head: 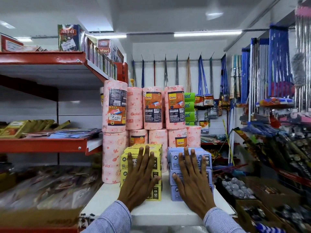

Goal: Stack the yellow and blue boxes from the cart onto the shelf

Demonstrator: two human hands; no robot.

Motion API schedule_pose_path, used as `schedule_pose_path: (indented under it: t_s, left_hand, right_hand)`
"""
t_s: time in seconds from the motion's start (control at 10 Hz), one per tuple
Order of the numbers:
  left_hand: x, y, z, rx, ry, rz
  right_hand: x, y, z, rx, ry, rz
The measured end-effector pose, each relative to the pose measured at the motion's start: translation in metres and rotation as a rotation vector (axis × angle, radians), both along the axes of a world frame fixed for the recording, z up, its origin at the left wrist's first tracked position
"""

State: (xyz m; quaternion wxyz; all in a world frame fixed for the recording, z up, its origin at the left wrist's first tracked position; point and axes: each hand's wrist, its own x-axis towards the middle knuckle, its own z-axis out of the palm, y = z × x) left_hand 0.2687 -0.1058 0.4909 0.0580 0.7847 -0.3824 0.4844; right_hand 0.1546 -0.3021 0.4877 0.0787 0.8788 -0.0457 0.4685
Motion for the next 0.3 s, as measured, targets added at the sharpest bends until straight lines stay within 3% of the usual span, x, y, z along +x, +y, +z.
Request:
schedule_pose_path:
  t_s: [0.3]
  left_hand:
    - [-0.0077,0.0049,-0.0022,-0.079,0.015,-0.031]
  right_hand:
    - [-0.0061,0.0015,0.0010,0.027,-0.088,0.079]
